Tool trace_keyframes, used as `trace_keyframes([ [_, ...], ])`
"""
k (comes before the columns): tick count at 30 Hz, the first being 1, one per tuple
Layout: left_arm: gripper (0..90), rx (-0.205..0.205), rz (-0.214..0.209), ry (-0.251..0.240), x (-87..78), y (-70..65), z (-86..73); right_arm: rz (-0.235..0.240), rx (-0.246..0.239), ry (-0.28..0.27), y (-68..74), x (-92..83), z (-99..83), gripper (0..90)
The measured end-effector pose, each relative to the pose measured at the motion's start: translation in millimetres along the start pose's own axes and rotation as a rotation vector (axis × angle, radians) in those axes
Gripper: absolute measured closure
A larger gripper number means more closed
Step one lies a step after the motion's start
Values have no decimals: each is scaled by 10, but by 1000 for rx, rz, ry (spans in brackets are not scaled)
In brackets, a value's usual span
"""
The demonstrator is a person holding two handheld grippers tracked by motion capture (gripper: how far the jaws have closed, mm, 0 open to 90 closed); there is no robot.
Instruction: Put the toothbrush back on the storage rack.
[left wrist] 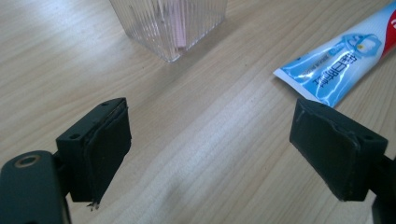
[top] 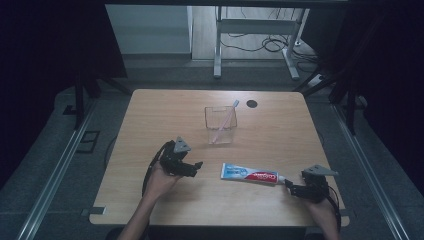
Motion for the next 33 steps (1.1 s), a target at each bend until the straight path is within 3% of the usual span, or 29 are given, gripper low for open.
trace_keyframes([
  [20,131,-44,-20,-11,21,-237,-400,-1,0,0,-1,0,0,200],
  [33,131,-24,5,40,52,-332,-625,0,2,-1,2,1,0,200],
])
Point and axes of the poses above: each handheld gripper's, and its own axes: x roughly forward along the jaws, z roughly out of its top, y roughly to its left, the point moved 8 cm from there along x, roughly forward along the jaws, and after that the axes turned 12 degrees about x, right-handed, at the moved point
